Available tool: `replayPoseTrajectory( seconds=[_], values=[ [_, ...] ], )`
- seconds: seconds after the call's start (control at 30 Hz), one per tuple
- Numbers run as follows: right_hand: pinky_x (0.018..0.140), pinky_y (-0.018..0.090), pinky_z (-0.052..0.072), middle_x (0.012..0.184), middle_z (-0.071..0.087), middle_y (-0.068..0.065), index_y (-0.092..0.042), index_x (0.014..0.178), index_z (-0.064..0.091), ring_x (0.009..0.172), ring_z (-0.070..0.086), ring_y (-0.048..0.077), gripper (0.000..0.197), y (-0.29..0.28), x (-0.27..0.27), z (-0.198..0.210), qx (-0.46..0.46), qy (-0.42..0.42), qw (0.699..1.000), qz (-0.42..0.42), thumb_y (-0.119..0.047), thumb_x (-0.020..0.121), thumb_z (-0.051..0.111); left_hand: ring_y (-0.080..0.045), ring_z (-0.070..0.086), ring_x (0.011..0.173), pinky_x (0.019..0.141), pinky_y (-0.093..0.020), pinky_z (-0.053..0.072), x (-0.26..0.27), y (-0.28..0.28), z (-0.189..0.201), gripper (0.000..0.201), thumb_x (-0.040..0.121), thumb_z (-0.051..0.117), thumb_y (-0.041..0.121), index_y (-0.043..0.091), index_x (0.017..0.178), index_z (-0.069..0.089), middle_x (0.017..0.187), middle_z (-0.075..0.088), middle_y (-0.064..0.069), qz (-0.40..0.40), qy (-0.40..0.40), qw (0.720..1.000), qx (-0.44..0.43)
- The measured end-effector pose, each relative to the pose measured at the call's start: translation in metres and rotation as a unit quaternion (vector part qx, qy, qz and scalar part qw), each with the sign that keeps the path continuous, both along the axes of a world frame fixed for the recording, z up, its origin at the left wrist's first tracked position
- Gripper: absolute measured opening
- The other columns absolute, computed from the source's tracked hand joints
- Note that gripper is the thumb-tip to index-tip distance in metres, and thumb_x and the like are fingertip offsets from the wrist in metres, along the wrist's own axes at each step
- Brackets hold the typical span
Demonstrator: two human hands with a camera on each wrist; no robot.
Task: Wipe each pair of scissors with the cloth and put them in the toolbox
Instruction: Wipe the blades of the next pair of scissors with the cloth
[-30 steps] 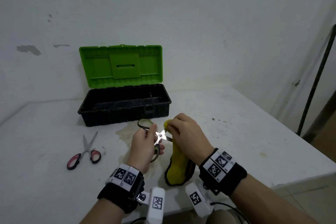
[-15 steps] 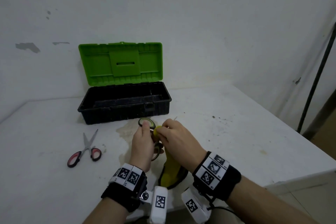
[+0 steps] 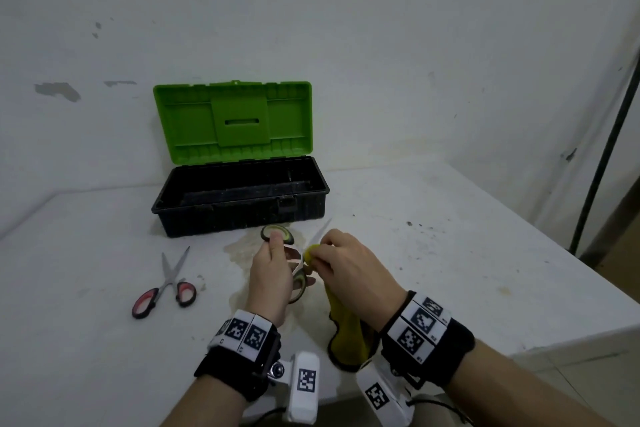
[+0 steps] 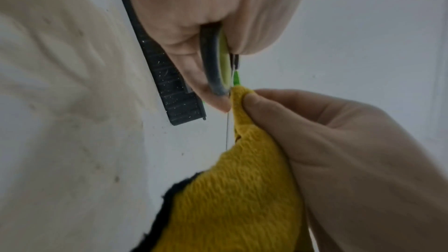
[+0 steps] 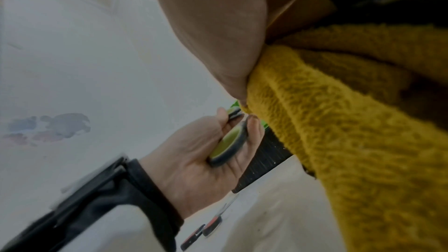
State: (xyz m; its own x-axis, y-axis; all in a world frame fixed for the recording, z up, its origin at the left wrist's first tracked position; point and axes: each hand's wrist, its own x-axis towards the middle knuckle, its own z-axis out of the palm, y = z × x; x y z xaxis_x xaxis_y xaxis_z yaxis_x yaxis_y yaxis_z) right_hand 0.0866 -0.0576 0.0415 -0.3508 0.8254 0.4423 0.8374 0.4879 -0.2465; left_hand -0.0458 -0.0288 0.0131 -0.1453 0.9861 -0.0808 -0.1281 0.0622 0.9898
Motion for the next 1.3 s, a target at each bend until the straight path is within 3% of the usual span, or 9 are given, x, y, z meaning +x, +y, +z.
replayPoseTrajectory(
  seconds=[0.2, 0.3, 0.37, 0.47, 0.63, 0.83, 1.03, 1.17, 1.3],
  values=[
    [0.071, 0.034, 0.051, 0.093, 0.057, 0.008, -0.007, 0.09, 0.07, 0.08, 0.055, 0.024, 0.015, 0.002, -0.013, 0.003, 0.02, 0.013, 1.0, 0.007, -0.013, 0.095, 0.056, -0.036, 0.073, 0.084, 0.073, -0.052, 0.062, 0.006, 0.0, -0.003, 0.055, 0.106, 0.034, 0.043, 0.001, 0.093, 0.066, 0.088, 0.072, -0.024, -0.021, 0.056, 0.998, 0.021],
    [0.072, 0.035, 0.051, 0.093, 0.057, 0.008, -0.008, 0.092, 0.07, 0.081, 0.056, 0.024, 0.016, 0.004, -0.007, -0.003, -0.01, 0.003, 1.0, 0.004, -0.015, 0.095, 0.056, -0.035, 0.071, 0.078, 0.065, -0.043, 0.062, 0.005, 0.0, -0.005, 0.052, 0.106, 0.036, 0.038, 0.001, 0.085, 0.065, 0.081, 0.071, -0.022, -0.02, 0.063, 0.998, 0.023],
    [0.074, 0.034, 0.05, 0.094, 0.058, 0.007, -0.009, 0.095, 0.072, 0.082, 0.057, 0.024, 0.018, 0.003, 0.003, -0.003, -0.025, -0.009, 1.0, -0.001, -0.017, 0.096, 0.055, -0.035, 0.073, 0.075, 0.057, -0.035, 0.059, 0.002, -0.002, -0.004, 0.051, 0.107, 0.036, 0.035, -0.002, 0.09, 0.065, 0.082, 0.073, -0.02, -0.015, 0.045, 0.999, 0.019],
    [0.075, 0.029, 0.048, 0.098, 0.058, 0.004, -0.013, 0.1, 0.073, 0.085, 0.057, 0.02, 0.02, 0.001, 0.016, 0.002, -0.021, 0.004, 1.0, -0.014, -0.021, 0.097, 0.055, -0.039, 0.074, 0.073, 0.055, -0.035, 0.06, -0.002, -0.003, 0.0, 0.051, 0.108, 0.035, 0.032, -0.009, 0.096, 0.061, 0.084, 0.072, -0.025, -0.015, -0.004, 1.0, 0.013],
    [0.069, 0.033, 0.051, 0.095, 0.058, 0.007, -0.009, 0.094, 0.071, 0.08, 0.058, 0.025, 0.013, -0.001, 0.002, -0.002, 0.012, 0.027, 1.0, -0.01, -0.015, 0.094, 0.059, -0.02, 0.073, 0.073, 0.053, -0.025, 0.056, 0.005, -0.001, 0.0, 0.047, 0.107, 0.036, 0.039, 0.002, 0.097, 0.065, 0.089, 0.073, -0.014, -0.015, 0.057, 0.998, 0.039],
    [0.074, 0.028, 0.049, 0.101, 0.059, 0.004, -0.013, 0.104, 0.071, 0.086, 0.056, 0.019, 0.021, -0.014, -0.001, -0.004, -0.006, 0.042, 0.999, 0.022, -0.024, 0.098, 0.054, -0.028, 0.072, 0.082, 0.064, -0.039, 0.06, -0.001, 0.003, -0.004, 0.049, 0.106, 0.037, 0.042, 0.005, 0.091, 0.065, 0.085, 0.073, -0.012, 0.0, 0.08, 0.996, 0.036],
    [0.07, 0.03, 0.049, 0.098, 0.058, 0.004, -0.012, 0.1, 0.071, 0.082, 0.055, 0.02, 0.017, -0.002, 0.0, -0.007, 0.002, 0.023, 1.0, 0.003, -0.02, 0.096, 0.057, -0.027, 0.074, 0.08, 0.059, -0.035, 0.059, 0.001, 0.0, -0.003, 0.049, 0.106, 0.037, 0.041, 0.003, 0.095, 0.065, 0.087, 0.074, -0.015, -0.011, 0.058, 0.998, 0.034],
    [0.069, 0.034, 0.048, 0.095, 0.055, 0.004, -0.011, 0.089, 0.07, 0.079, 0.055, 0.022, 0.016, 0.012, 0.014, -0.002, 0.006, 0.055, 0.997, -0.05, -0.017, 0.095, 0.057, -0.037, 0.072, 0.062, 0.052, -0.035, 0.057, 0.0, -0.004, 0.002, 0.054, 0.107, 0.035, 0.044, -0.005, 0.111, 0.057, 0.099, 0.069, -0.029, -0.056, -0.024, 0.998, 0.01],
    [0.069, 0.033, 0.048, 0.094, 0.057, 0.003, -0.011, 0.092, 0.071, 0.077, 0.054, 0.02, 0.018, 0.011, 0.021, 0.004, 0.019, 0.076, 0.996, -0.044, -0.02, 0.097, 0.056, -0.032, 0.063, 0.053, 0.046, -0.03, 0.049, -0.002, -0.005, 0.007, 0.049, 0.105, 0.027, 0.053, 0.011, 0.113, 0.051, 0.103, 0.066, -0.025, -0.088, -0.003, 0.996, -0.01]
  ],
)
